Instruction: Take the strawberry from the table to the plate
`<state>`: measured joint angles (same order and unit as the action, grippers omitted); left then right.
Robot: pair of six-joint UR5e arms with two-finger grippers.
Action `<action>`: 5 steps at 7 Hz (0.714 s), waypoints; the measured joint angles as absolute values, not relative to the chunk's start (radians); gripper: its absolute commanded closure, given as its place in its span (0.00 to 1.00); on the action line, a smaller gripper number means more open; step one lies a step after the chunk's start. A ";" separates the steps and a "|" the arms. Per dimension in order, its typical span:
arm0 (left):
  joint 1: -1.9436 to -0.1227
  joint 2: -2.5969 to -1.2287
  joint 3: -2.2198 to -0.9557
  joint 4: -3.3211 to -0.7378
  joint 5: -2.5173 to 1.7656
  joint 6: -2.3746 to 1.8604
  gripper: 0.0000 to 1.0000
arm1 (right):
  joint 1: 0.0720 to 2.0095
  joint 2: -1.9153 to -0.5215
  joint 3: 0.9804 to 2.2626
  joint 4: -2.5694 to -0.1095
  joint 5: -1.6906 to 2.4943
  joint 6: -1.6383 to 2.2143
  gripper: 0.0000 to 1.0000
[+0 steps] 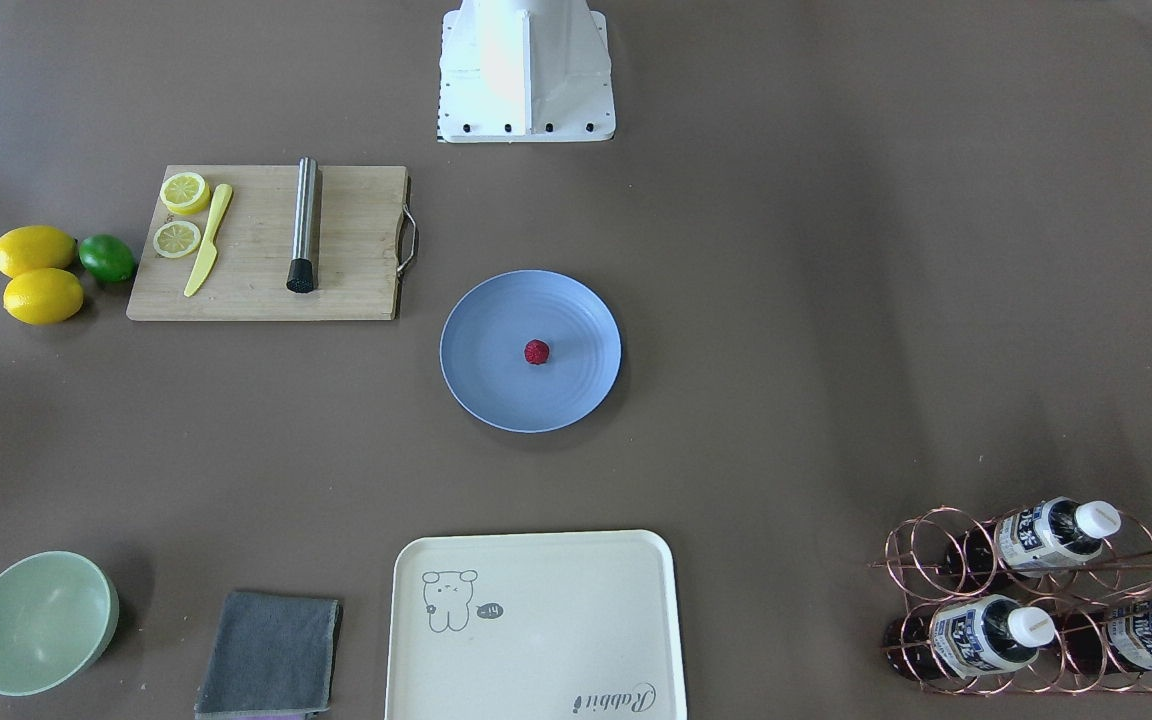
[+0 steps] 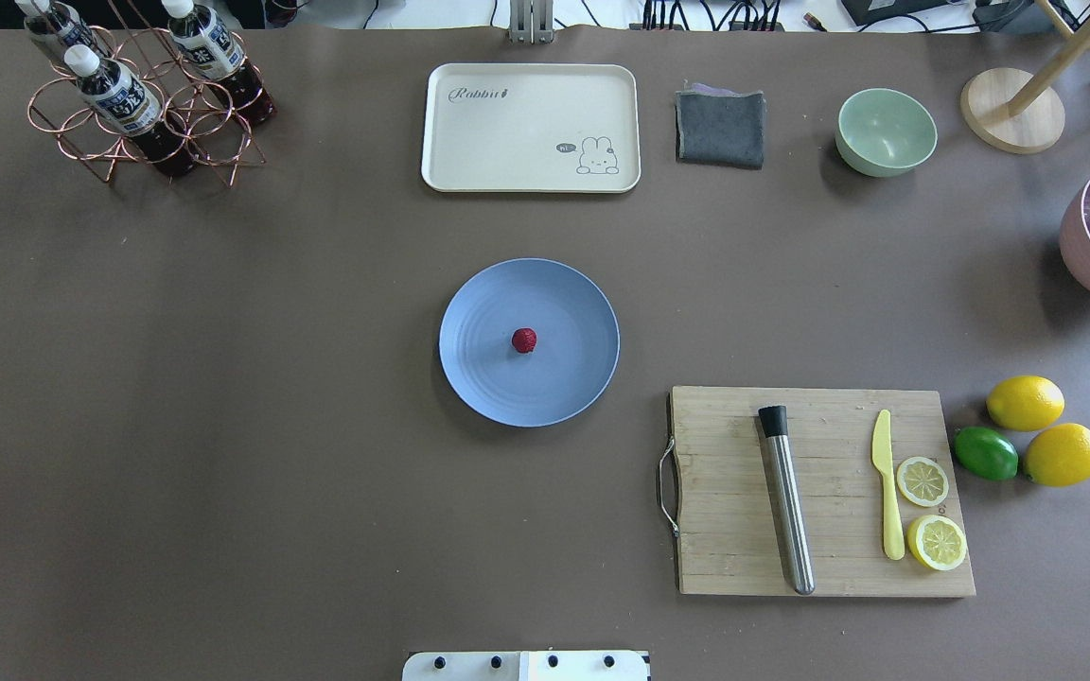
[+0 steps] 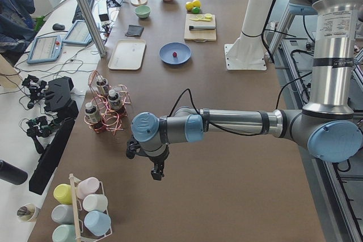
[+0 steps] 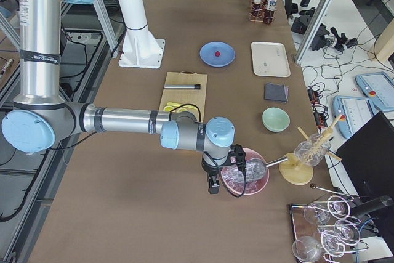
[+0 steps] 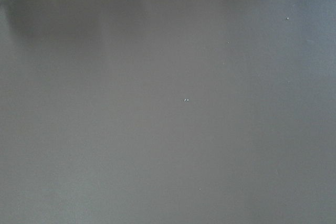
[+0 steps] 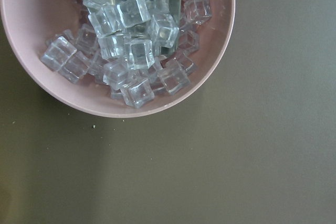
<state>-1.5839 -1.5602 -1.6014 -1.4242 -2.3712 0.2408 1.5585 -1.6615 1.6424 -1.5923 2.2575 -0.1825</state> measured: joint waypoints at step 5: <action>-1.592 -1.552 -1.614 -1.425 -2.370 0.242 0.01 | 1.560 -1.664 1.644 -1.592 2.258 -0.183 0.00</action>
<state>-1.5925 -1.5520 -1.6136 -1.4250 -2.3700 0.2418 1.5600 -1.6643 1.6437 -1.5923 2.2580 -0.1826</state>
